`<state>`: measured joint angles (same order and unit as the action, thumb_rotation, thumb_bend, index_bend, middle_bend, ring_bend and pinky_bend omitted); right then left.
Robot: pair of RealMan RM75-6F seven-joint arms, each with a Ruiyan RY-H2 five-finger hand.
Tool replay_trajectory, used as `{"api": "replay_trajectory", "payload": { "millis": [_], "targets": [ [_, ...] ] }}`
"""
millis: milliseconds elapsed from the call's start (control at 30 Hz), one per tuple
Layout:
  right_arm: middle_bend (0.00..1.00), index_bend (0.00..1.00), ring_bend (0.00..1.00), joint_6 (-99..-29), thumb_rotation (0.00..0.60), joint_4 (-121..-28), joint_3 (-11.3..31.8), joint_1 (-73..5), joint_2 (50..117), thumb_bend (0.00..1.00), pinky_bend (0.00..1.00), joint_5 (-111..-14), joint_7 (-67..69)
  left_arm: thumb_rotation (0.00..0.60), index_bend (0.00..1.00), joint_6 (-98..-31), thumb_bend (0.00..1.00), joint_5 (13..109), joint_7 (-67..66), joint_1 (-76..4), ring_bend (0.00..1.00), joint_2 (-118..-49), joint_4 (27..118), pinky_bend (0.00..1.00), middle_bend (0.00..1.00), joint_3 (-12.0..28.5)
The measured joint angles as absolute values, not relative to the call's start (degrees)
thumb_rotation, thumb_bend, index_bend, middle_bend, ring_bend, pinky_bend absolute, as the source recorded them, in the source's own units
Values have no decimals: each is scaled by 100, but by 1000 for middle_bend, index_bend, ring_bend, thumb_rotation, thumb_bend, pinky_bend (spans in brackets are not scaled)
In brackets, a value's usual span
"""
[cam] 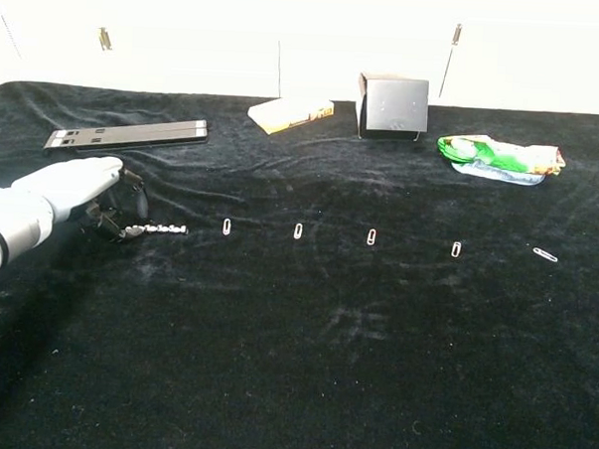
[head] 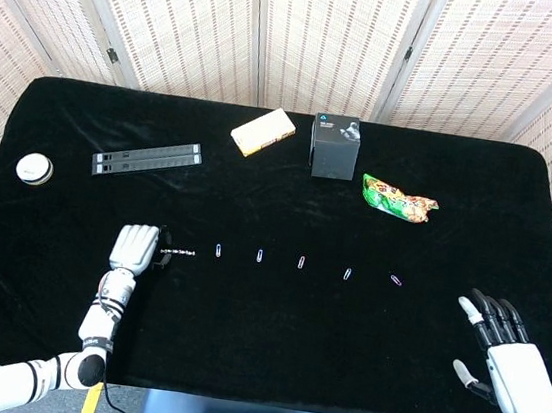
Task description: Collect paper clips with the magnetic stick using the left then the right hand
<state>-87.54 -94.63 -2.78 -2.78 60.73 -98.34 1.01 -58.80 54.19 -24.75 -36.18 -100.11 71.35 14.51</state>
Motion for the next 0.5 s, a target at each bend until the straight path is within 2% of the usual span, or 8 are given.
{"api": "replay_trajectory", "payload": {
  "millis": [500],
  "targets": [
    [0, 0, 0, -8691, 600, -9482, -254, -296, 6069, 291, 0, -9739, 68, 600, 545, -5784, 414, 5410, -2398, -3713, 1000, -10162, 6798, 1000, 1000, 1395]
  ]
}}
